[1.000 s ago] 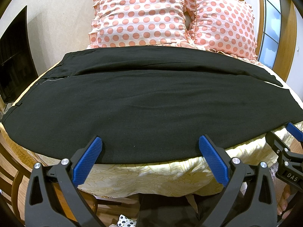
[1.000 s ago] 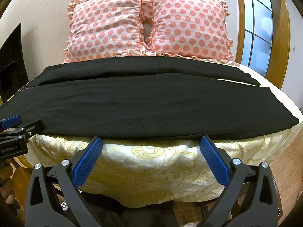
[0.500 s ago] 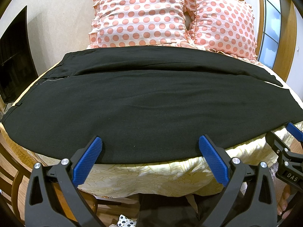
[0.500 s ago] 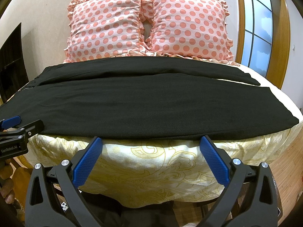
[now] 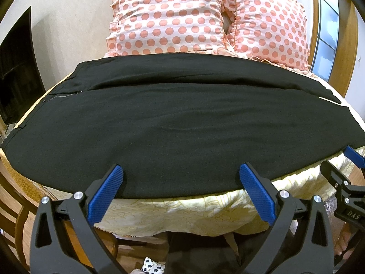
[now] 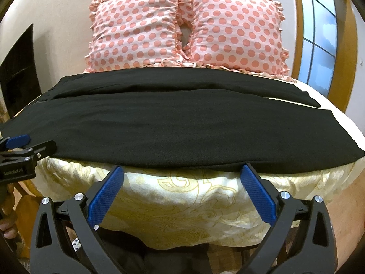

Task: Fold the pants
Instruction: 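Reach toward the black pants and close the right gripper on one edge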

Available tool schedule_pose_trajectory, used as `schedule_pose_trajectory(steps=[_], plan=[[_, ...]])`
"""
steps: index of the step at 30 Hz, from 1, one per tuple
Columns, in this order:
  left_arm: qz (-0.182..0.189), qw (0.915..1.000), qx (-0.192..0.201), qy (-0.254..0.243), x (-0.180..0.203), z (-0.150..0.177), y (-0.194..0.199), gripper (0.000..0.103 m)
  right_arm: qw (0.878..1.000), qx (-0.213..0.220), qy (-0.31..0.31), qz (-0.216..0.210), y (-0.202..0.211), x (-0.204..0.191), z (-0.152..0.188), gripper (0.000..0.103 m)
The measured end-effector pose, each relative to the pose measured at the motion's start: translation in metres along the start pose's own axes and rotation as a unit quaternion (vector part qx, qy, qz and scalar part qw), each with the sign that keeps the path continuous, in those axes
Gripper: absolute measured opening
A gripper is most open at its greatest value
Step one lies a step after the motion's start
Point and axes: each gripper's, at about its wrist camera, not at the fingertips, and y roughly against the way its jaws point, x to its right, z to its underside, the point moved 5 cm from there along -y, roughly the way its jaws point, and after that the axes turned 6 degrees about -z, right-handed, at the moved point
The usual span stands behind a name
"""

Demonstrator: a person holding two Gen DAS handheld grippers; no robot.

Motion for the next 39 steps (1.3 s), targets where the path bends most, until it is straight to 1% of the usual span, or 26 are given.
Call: schedule_pose_trajectory(steps=[2,4,5,7,8,9,10,11,13,14,15,16,17,19,20,21,23,24,26,27,29,30,32,34,36,39], plan=[[0.001,1.0,-0.004,-0.005,0.0,0.0,0.0,0.101,1.0,0.0,-0.001,-0.021,0.005,0.0,-0.004,0.102],[0.008,0.9999,-0.007,-0.004,-0.002,-0.005,0.0,0.101,0.998,0.011,-0.011,-0.056,0.014,0.007,-0.017,0.102],[0.013,0.9999,-0.005,0.003,-0.007,-0.01,0.002,0.101,0.998,0.017,-0.015,-0.061,0.018,0.01,-0.021,0.102],[0.013,0.9998,0.002,0.016,-0.015,-0.019,0.0,0.101,0.997,0.042,-0.024,-0.068,0.029,0.022,-0.043,0.102],[0.012,0.9997,0.005,0.022,-0.018,-0.023,-0.001,0.101,0.996,0.052,-0.029,-0.064,0.033,0.029,-0.053,0.102],[0.008,0.9994,0.01,0.033,-0.026,-0.031,-0.001,0.101,0.996,0.062,-0.04,-0.052,0.035,0.04,-0.07,0.102],[0.007,0.9989,0.015,0.044,-0.034,-0.04,-0.002,0.101,0.996,0.066,-0.047,-0.044,0.035,0.047,-0.08,0.102],[0.006,0.9986,0.018,0.049,-0.038,-0.046,-0.003,0.101,0.996,0.07,-0.061,-0.021,0.032,0.062,-0.096,0.102],[-0.012,0.9978,0.024,0.06,-0.051,-0.063,-0.01,0.101,0.994,0.053,-0.095,0.007,0.02,0.092,-0.118,0.102],[-0.018,0.9975,0.026,0.063,-0.055,-0.07,-0.012,0.101,0.992,0.042,-0.115,0.012,0.014,0.104,-0.127,0.102],[-0.027,0.997,0.03,0.065,-0.06,-0.079,-0.017,0.101,0.988,0.03,-0.15,0.017,0.002,0.126,-0.14,0.102],[-0.033,0.9968,0.033,0.066,-0.063,-0.085,-0.02,0.101,0.985,0.025,-0.169,0.026,-0.008,0.142,-0.148,0.102],[-0.048,0.996,0.037,0.065,-0.067,-0.093,-0.026,0.101,0.981,0.022,-0.184,0.05,-0.019,0.16,-0.158,0.102],[-0.064,0.9951,0.043,0.062,-0.07,-0.104,-0.034,0.101,0.976,0.014,-0.191,0.105,-0.042,0.191,-0.17,0.102],[-0.068,0.9948,0.044,0.061,-0.072,-0.107,-0.037,0.101,0.972,0.006,-0.193,0.137,-0.056,0.209,-0.177,0.102],[-0.073,0.9945,0.044,0.06,-0.073,-0.112,-0.042,0.101,0.968,0.0,-0.197,0.157,-0.067,0.221,-0.183,0.102],[-0.081,0.9939,0.046,0.059,-0.074,-0.118,-0.049,0.101,0.955,-0.023,-0.221,0.196,-0.098,0.25,-0.194,0.096],[-0.083,0.9937,0.046,0.059,-0.074,-0.121,-0.054,0.101,0.951,-0.03,-0.23,0.204,-0.106,0.259,-0.196,0.094],[-0.083,0.9939,0.043,0.059,-0.075,-0.122,-0.061,0.101,0.939,-0.049,-0.26,0.219,-0.13,0.282,-0.204,0.084],[-0.079,0.9943,0.039,0.06,-0.075,-0.122,-0.065,0.101,0.932,-0.057,-0.277,0.225,-0.145,0.293,-0.208,0.082],[-0.074,0.9947,0.033,0.064,-0.076,-0.121,-0.074,0.101,0.92,-0.072,-0.298,0.244,-0.165,0.307,-0.212,0.069],[-0.073,0.9948,0.029,0.064,-0.076,-0.119,-0.077,0.101,0.913,-0.081,-0.307,0.255,-0.178,0.315,-0.215,0.067],[-0.058,0.996,0.018,0.065,-0.076,-0.117,-0.082,0.101,0.904,-0.094,-0.315,0.275,-0.197,0.325,-0.218,0.058],[-0.053,0.9958,0.019,0.071,-0.078,-0.118,-0.083,0.101,0.894,-0.106,-0.32,0.296,-0.213,0.334,-0.22,0.057],[-0.047,0.9961,0.012,0.074,-0.078,-0.117,-0.085,0.101,0.883,-0.12,-0.326,0.316,-0.228,0.342,-0.219,0.057],[-0.038,0.9961,0.001,0.08,-0.08,-0.115,-0.089,0.101,0.872,-0.137,-0.336,0.329,-0.243,0.348,-0.214,0.057]])
